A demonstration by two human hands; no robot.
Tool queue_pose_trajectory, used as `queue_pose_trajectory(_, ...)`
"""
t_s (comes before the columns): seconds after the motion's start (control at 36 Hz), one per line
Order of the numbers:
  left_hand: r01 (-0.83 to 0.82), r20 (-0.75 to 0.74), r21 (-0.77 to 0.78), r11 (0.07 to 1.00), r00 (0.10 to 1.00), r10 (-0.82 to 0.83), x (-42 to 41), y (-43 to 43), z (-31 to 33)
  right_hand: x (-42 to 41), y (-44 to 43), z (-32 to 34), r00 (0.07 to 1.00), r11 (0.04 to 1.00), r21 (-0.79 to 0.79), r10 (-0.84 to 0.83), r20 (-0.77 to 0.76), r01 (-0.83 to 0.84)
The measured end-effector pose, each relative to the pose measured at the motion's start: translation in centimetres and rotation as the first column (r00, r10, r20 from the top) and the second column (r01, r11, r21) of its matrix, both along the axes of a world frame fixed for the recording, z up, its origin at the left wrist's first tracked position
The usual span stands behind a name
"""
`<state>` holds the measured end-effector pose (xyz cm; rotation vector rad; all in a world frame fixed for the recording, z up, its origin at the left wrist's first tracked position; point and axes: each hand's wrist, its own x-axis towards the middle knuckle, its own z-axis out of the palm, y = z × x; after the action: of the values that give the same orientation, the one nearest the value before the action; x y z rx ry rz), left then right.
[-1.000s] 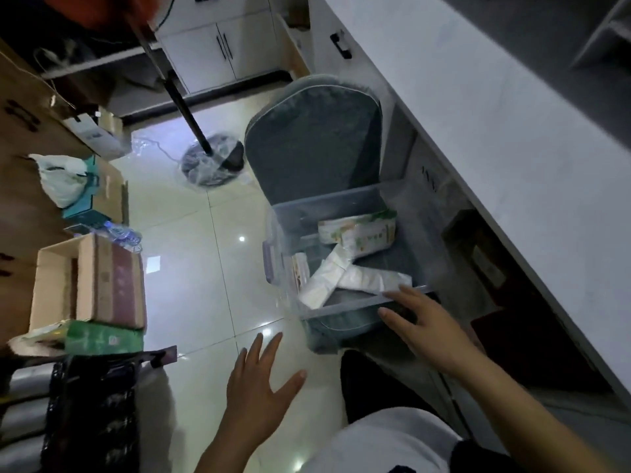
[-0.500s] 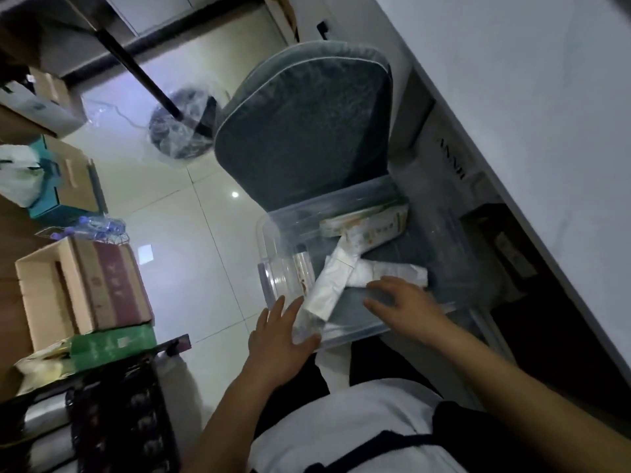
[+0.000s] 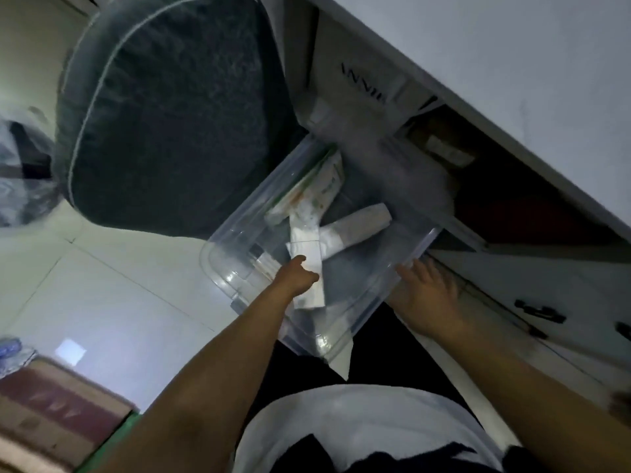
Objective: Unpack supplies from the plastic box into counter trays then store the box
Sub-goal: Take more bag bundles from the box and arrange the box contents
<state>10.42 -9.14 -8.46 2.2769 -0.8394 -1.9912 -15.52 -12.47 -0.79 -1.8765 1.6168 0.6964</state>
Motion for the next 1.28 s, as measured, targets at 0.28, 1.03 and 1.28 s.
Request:
queue_pose_trajectory(0.28, 0.063, 0.229, 0.0, 0.998, 0.971, -0.061, -1.3, -1.9, -10.6, -0.5, 4.2, -4.2, 0.999, 0.985, -0.173, -0.025, 0.026, 0.029)
queue_pose_trajectory(1.03, -0.504, -0.181, 0.283, 0.816, 0.807, 0.562, 1.5, -1.5, 2.1, 0.2, 3.3, -3.0, 0.989, 0.991, -0.032, -0.126, 0.079, 0.129)
queue_pose_trajectory(1.28, -0.657, -0.42, 0.241, 0.714, 0.593, 0.687, 3.3, 0.8, 12.4, 0.7, 0.6, 2.3, 0.845, 0.996, 0.026, -0.084, 0.528, 0.083)
